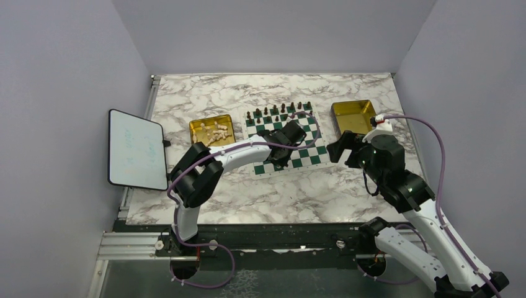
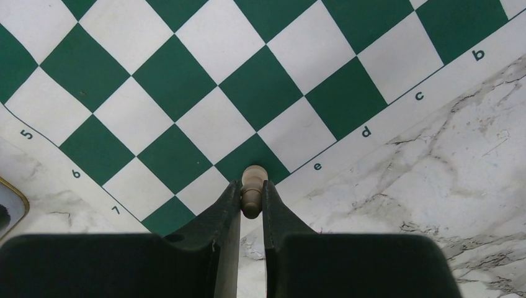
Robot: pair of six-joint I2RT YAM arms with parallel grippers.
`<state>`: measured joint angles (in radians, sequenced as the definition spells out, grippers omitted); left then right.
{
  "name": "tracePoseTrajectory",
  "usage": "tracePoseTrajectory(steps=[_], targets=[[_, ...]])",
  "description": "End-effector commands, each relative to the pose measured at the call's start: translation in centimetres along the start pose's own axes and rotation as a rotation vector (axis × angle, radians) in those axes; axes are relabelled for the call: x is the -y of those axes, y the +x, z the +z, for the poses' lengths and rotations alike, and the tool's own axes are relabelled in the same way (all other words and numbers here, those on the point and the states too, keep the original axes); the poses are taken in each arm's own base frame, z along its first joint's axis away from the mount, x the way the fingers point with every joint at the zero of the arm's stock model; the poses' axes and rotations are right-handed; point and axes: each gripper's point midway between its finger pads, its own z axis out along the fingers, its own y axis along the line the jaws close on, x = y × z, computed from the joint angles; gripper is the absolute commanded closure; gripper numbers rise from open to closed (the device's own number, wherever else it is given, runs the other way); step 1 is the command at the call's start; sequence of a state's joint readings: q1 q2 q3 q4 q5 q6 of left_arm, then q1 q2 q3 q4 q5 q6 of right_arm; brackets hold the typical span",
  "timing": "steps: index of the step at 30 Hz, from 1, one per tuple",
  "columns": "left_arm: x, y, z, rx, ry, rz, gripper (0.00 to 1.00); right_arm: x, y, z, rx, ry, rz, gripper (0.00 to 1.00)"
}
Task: Set up the chess pieces on the board
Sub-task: Place the chess piece on the chessboard.
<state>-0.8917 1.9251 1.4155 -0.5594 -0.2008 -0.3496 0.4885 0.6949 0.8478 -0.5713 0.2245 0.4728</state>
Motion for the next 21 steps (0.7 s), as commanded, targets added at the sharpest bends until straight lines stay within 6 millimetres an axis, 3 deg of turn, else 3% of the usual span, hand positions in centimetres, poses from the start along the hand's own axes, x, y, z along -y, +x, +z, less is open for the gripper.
tracePoseTrajectory(steps=[1, 21], targets=[[-0.43, 0.62, 0.48, -0.009, -0.033, -0.005, 0.86, 0.73, 0.33, 0.29, 0.001, 0.031, -0.001, 0.01], [-0.1, 0.35, 0.99, 0.013, -0.019, -0.016, 0.8, 0.88, 0.85, 0.48, -0.007, 0.03, -0.003, 0.01]])
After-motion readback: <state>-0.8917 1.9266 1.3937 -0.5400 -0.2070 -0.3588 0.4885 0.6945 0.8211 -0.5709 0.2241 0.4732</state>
